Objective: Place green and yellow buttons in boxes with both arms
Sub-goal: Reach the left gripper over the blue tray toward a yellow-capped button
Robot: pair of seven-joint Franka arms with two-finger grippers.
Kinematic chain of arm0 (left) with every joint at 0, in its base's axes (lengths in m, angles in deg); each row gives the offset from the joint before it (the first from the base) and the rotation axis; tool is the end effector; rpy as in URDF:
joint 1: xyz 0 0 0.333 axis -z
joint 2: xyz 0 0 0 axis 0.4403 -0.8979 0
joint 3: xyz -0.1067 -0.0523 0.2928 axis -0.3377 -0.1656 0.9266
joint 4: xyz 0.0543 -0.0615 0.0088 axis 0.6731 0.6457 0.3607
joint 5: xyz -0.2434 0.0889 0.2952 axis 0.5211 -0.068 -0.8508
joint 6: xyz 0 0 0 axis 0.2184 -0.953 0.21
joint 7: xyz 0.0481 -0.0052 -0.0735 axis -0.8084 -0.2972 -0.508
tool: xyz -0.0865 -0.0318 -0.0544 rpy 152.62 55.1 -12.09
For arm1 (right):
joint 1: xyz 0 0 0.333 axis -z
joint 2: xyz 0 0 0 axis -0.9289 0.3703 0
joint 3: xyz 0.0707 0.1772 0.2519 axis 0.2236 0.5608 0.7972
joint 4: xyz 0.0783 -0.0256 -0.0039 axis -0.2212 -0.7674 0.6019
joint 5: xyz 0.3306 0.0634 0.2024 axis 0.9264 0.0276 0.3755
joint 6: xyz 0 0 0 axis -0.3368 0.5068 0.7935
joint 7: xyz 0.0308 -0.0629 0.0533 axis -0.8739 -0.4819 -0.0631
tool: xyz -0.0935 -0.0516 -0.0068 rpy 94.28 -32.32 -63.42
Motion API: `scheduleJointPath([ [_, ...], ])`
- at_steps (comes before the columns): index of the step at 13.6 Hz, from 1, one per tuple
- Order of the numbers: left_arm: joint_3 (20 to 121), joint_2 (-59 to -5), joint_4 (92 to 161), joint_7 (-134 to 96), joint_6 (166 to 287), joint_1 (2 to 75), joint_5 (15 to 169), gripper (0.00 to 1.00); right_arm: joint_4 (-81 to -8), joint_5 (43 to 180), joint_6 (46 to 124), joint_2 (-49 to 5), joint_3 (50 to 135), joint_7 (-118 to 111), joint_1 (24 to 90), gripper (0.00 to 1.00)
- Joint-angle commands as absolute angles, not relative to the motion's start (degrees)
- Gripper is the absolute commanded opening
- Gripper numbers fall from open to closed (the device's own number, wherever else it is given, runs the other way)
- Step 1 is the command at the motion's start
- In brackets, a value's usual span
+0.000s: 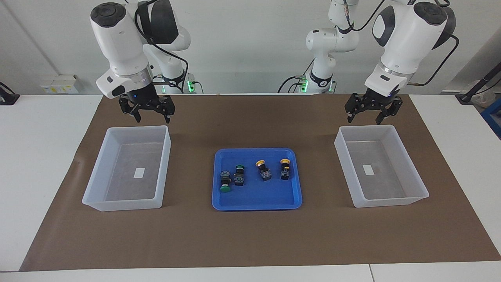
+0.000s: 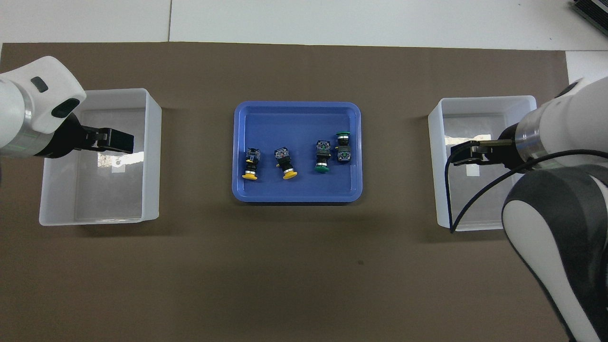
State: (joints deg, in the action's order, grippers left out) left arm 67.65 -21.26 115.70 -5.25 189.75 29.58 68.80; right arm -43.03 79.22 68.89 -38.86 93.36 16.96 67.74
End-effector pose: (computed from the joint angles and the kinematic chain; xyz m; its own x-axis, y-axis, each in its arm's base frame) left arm 0.5571 -0.0949 0.5835 0.9890 -0.1282 0.0739 -0.1310 -0.9908 0.0336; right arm 0.5500 0.0799 0.5617 0.9980 -0.0584 0.0260 -0.0590 -0.9980 0.0231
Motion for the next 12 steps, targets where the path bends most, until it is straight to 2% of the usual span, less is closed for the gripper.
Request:
scheduleJointPath([
  [1, 67.56, -19.89, 117.30, -5.70, 190.17, 29.20, 69.87, 1.00, -43.15, 80.87, 68.13, -39.51, 93.92, 15.22, 68.88, 1.00],
  [8, 67.12, -20.86, 117.56, -13.15, 192.71, 32.00, 69.87, 1.00, -43.15, 80.87, 68.13, -39.51, 93.92, 15.22, 68.88, 1.00],
  [12, 67.21, -24.89, 117.65, -21.68, 197.36, 36.57, 69.52, 1.00, -43.15, 80.87, 68.13, -39.51, 93.92, 15.22, 68.88, 1.00],
])
